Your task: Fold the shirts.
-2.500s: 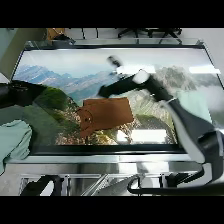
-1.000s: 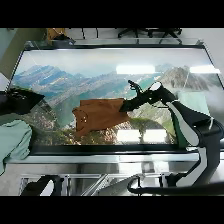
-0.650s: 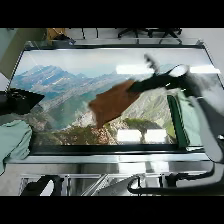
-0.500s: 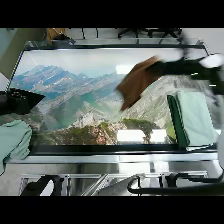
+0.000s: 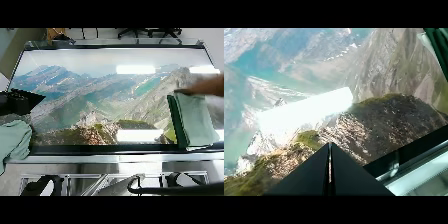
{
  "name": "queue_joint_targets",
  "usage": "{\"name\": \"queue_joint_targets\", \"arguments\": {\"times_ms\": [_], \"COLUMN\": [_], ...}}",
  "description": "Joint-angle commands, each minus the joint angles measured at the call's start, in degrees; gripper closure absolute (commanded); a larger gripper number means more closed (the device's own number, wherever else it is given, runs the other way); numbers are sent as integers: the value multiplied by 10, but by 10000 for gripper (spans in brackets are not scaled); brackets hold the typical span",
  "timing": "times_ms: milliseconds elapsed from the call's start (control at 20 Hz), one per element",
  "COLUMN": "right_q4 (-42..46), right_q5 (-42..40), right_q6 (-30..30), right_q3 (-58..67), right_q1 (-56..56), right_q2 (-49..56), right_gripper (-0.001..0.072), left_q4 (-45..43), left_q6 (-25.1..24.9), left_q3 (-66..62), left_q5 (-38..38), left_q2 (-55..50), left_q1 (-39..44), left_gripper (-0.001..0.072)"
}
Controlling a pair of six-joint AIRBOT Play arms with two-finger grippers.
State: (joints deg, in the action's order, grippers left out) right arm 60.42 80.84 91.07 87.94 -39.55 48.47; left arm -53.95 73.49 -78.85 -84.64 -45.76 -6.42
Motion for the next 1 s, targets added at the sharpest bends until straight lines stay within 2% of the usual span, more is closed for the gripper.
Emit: {"name": "queue_joint_targets", "arguments": {"times_ms": [0, 100, 250, 300, 350, 400, 600, 650, 700, 750, 800, 850, 900, 950], "right_q4": [169, 202, 235, 231, 216, 198, 93, 52, 9, -46, -94, -129, -141, -140], "right_q5": [85, 112, 112, 110, 104, 95, 35, 18, 9, 8, 8, 8, 8, 7], "right_q6": [58, 58, 45, 45, 45, 45, 45, 35, 16, -16, -33, -41, -45, -48], "right_q3": [-56, -79, -84, -84, -84, -83, -81, -81, -81, -81, -82, -83, -84, -90], "right_q1": [-28, -28, -28, -28, -27, -27, -27, -27, -27, -27, -25, -18, -4, 21], "right_q2": [-52, -63, -64, -64, -64, -65, -76, -78, -78, -78, -77, -76, -76, -79], "right_gripper": [697, 695, 678, 455, 80, 8, 17, 41, 216, 482, 620, 631, 689, 696], "left_q4": [0, 0, 0, 0, 0, 0, 0, 0, 0, 0, 0, 0, 0, 0], "left_q6": [0, 0, 0, 0, 0, 0, 0, 0, 0, 0, 0, 0, 0, 0], "left_q3": [0, 0, 0, 0, 0, 0, 0, 0, 0, 0, 0, 0, 0, 0], "left_q5": [0, 0, -6, -9, -10, -10, -9, -9, -9, -9, -7, -4, -2, 0], "left_q2": [0, 0, 0, 0, 0, 0, 0, 0, 0, 0, 0, 0, 0, 0], "left_q1": [0, 0, 0, 0, 0, -1, -1, -1, -1, -1, 0, 0, 0, 0], "left_gripper": [693, 693, 693, 693, 693, 693, 693, 693, 694, 693, 693, 693, 694, 693]}}
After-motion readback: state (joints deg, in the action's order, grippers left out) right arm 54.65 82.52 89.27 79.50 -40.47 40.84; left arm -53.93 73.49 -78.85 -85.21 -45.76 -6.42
